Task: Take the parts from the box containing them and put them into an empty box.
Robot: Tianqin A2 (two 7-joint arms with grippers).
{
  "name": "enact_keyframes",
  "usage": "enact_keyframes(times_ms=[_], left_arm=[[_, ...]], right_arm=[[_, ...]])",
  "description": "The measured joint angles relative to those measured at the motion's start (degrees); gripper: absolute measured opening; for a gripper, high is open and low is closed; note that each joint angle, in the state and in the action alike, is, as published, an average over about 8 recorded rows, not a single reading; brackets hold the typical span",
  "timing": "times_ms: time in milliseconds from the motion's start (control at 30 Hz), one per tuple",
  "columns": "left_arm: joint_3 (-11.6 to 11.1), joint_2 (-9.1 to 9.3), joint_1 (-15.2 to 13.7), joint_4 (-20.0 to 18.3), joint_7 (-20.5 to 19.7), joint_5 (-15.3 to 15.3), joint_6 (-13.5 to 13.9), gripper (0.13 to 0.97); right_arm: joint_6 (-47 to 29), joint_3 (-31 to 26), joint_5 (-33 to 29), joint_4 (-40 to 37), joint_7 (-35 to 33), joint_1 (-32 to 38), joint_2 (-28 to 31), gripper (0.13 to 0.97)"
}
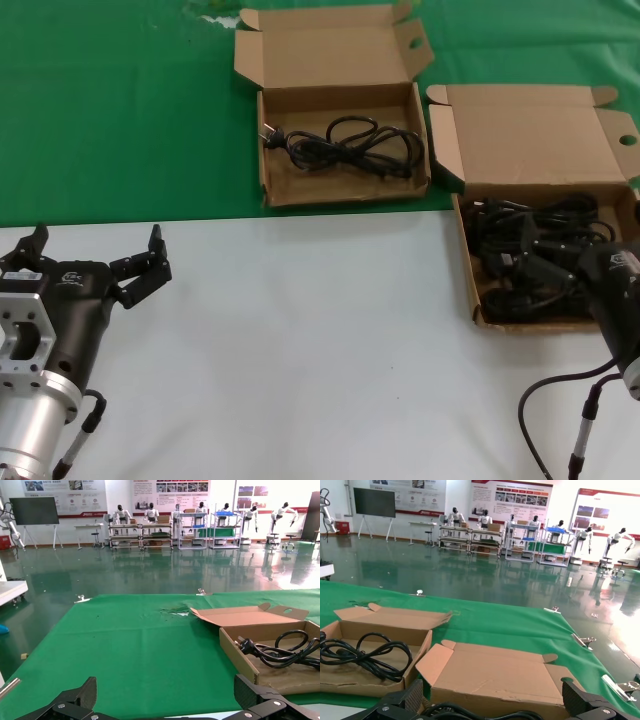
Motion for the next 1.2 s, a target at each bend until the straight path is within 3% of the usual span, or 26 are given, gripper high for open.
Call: enact_keyframes(times_ms=[1200], left_arm=[[0.0,0.0,0.0,0.0,0.0,0.0,0.0,0.966]], right_arm=[[0.0,0.0,0.0,0.0,0.0,0.0,0.0,0.966]])
